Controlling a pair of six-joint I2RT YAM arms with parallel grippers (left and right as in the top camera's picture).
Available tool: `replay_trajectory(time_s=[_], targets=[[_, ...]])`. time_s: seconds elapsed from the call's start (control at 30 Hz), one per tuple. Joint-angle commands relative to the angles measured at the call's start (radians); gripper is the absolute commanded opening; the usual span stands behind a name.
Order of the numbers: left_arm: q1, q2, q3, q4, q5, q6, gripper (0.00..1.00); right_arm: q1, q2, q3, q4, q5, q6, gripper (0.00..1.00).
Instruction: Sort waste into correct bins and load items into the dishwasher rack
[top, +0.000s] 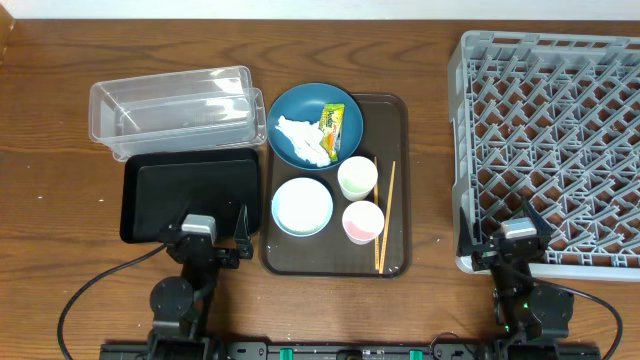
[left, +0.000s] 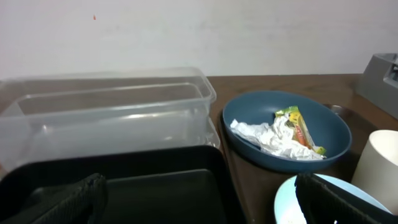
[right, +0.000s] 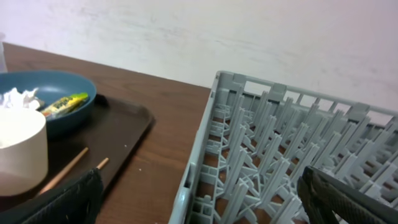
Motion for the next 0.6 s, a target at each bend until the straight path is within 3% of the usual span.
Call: replay_trajectory(time_s=[0.0,0.3,0.57], targets=[[0.006,0.031,0.015,-0.052,0.026,-0.053,0.99,0.016,-0.005,0.005,-0.005,0.0,0.076,0.99],[0.006,0.32,0.274,-0.209,0.026,-0.111,0.99,0.016,0.085,0.156,-0.122,0.017,0.148,0.99],[0.005,0.724,0.695,-0.563,0.079,-0.11,0.99,0.016,0.401,0.475,-0.401,0.021,0.15,0.99]])
